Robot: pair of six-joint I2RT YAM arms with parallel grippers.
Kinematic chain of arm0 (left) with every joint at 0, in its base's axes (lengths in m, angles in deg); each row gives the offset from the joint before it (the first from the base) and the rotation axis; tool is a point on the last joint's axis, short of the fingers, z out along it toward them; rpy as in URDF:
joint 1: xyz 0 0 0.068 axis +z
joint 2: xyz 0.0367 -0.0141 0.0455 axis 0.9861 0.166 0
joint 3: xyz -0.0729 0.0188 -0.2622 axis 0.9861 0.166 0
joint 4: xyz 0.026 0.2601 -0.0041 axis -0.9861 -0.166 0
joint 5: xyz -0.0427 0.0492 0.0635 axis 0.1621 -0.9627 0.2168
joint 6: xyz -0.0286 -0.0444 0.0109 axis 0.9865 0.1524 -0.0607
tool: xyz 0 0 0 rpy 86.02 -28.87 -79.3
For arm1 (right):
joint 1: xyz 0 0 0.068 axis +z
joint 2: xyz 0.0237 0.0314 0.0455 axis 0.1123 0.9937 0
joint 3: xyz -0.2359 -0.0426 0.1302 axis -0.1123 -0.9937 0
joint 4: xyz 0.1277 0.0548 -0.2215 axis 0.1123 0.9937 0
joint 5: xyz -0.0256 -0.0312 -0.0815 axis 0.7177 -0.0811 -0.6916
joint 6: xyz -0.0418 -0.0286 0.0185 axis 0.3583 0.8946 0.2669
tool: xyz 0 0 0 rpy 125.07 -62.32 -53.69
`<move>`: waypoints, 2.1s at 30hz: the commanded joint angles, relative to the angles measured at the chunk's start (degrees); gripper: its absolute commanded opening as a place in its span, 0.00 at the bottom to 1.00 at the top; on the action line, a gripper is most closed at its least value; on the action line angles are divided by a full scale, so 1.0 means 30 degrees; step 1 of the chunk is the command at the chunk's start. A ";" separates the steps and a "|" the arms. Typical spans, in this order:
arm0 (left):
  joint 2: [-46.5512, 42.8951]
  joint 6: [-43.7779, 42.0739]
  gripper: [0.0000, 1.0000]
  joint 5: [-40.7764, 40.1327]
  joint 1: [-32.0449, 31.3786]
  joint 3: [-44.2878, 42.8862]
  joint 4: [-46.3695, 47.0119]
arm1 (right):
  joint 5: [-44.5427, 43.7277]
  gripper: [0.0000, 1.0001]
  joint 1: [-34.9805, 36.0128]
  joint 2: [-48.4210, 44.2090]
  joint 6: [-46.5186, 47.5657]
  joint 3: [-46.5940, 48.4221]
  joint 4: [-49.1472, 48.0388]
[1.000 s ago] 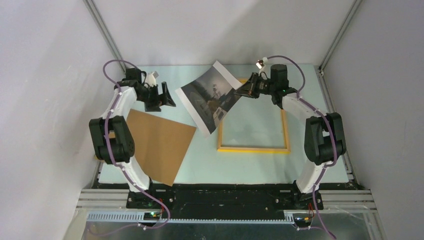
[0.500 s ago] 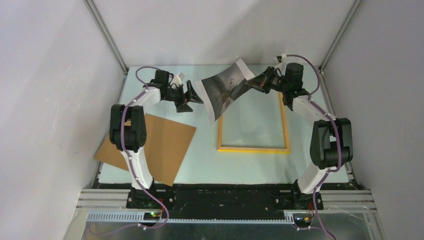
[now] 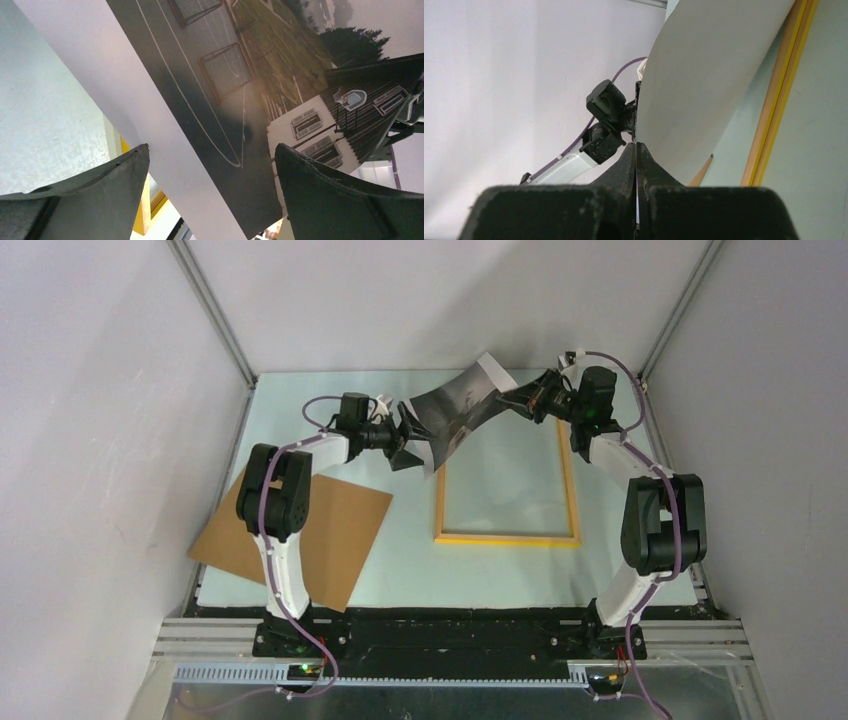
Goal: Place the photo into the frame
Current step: Turn over the photo from the photo frame.
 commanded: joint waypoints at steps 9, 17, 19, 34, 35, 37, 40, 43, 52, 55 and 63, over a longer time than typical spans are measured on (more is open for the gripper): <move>-0.0723 0.1995 1.00 -0.0586 -0.0007 0.2047 0.3271 | 0.0422 0.00 -0.0532 0.0009 -0.1269 -0.0204 -0.2022; -0.0579 0.2236 1.00 -0.1087 -0.0164 0.2370 0.3276 | 0.0499 0.00 -0.0636 -0.0418 -0.1522 -0.0204 -0.2204; -0.0312 0.2487 1.00 -0.1145 -0.0315 0.1788 0.3569 | 0.0473 0.00 -0.0602 -0.0479 -0.1446 -0.0325 -0.2237; 0.1286 0.5476 0.98 -0.1272 -0.1052 0.1885 0.7267 | 0.0361 0.00 -0.0604 -0.0936 -0.1909 -0.1036 -0.3225; 0.1143 0.5410 0.98 -0.1249 -0.1027 0.2056 0.7303 | 0.0349 0.00 -0.0626 -0.0979 -0.1884 -0.1031 -0.3198; 0.0888 0.5184 0.98 -0.1279 -0.0973 0.2318 0.7314 | 0.0352 0.00 -0.0659 -0.1128 -0.1550 -0.1033 -0.2969; 0.0498 0.4632 0.98 -0.1442 -0.0680 0.2634 0.7306 | 0.0271 0.00 -0.0693 -0.1466 -0.0259 -0.0944 -0.2009; 0.0207 0.4258 0.98 -0.1507 -0.0320 0.2805 0.7246 | -0.0037 0.00 -0.0492 -0.2064 0.3871 -0.0011 0.1342; -0.0665 0.1465 0.97 -0.1751 0.0939 0.1686 0.4408 | -0.3654 0.00 -0.0750 -0.4127 1.1605 0.2308 0.9361; -0.0998 -0.0632 0.98 -0.2097 0.1221 0.0978 0.2413 | -0.5607 0.00 -0.0698 -0.5065 1.5471 0.3823 1.3019; -0.1183 -0.4195 0.98 -0.2912 0.1414 -0.1272 -0.2447 | -1.5602 0.00 0.2015 -0.7885 2.4444 0.6006 1.7784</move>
